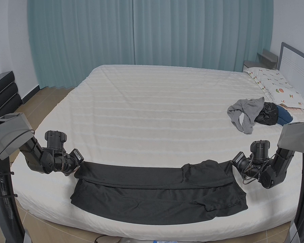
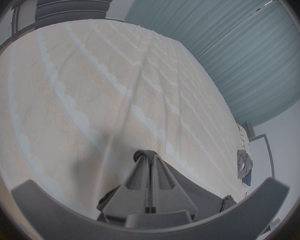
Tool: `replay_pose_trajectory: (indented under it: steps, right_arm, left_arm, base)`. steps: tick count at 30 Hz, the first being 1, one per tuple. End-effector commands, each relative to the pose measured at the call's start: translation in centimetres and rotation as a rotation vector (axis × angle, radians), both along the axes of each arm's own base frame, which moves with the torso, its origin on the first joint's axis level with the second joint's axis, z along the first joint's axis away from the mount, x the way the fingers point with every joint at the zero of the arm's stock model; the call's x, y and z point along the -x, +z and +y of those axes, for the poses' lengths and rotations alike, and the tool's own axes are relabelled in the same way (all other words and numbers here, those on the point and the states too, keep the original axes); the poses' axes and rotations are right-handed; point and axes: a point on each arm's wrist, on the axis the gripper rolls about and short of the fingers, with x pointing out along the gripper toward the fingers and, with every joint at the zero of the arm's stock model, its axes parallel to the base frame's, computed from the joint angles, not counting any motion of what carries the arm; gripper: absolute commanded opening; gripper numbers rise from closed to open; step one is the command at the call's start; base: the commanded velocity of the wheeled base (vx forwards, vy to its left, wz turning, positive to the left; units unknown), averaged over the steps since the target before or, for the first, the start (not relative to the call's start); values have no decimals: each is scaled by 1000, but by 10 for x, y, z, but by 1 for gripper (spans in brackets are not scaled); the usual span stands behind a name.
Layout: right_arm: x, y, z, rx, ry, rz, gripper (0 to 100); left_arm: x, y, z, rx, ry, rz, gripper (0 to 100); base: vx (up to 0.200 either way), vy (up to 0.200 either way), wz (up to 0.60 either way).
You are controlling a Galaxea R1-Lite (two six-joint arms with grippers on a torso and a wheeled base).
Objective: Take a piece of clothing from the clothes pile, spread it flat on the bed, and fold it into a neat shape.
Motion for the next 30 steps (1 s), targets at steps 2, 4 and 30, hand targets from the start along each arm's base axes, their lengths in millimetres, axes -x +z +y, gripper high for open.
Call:
replay_pose_trajectory:
  steps: [2, 4, 30]
  right_arm:
    - [-2, -1, -3, 0, -8, -11, 0]
    - [-2, -1, -3, 2, -12, -11, 0]
    - [53, 25, 13, -14, 59, -64, 100]
  left_arm:
    - [0, 0, 0, 2, 3, 2, 0]
    - [0, 0, 0, 2, 3, 0, 0]
    - [44, 34, 5, 70, -44, -19, 100]
  base:
    - [0, 0, 0]
    - [0, 0, 0]
    - [0, 0, 0]
